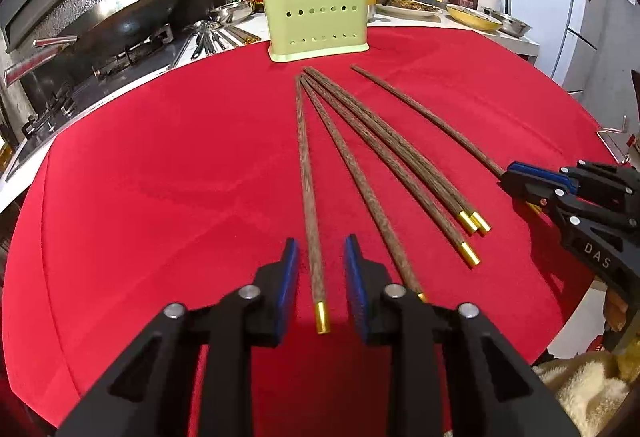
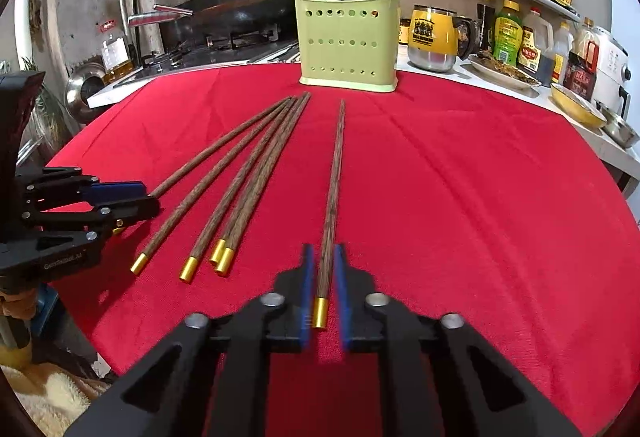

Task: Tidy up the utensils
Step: 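Close the left tool on a chopstick while the right tool grasps another, then lift the left tool's chopstick upright toward the holder while the right tool lifts its own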

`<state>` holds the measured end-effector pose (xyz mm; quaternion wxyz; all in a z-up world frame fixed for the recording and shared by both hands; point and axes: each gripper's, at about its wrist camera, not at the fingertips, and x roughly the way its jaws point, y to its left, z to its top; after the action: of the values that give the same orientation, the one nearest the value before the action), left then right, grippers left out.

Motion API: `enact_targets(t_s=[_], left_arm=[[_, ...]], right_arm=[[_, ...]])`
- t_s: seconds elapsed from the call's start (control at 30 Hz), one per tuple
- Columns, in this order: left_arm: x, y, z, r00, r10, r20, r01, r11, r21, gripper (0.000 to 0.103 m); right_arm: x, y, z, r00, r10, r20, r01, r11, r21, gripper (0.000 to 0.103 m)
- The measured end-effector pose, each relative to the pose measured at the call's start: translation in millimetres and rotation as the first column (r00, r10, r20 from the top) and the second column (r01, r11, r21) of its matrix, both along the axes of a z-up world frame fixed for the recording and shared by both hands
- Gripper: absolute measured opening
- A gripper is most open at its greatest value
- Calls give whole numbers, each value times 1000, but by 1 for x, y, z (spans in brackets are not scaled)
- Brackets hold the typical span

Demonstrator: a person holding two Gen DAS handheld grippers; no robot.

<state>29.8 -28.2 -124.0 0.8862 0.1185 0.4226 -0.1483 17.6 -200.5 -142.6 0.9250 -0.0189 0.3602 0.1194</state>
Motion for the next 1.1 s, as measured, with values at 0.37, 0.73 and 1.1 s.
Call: enact_targets(t_s=[0.37,0.73,1.1], left_arm=[[-7,0,0,1000,6,20,-6,1000,19,14],[-8,27,53,986,56,155,-31,986,-165,7],[-10,40,136,926,101,364,-2,965,-263,7]], right_arm=[[-17,-5,0,1000,-12,1,13,1000,-10,9],[-14,-20,43,996,-37,86,31,996,79,7],[-11,-37,130,956,-60,288,17,989,148,6]])
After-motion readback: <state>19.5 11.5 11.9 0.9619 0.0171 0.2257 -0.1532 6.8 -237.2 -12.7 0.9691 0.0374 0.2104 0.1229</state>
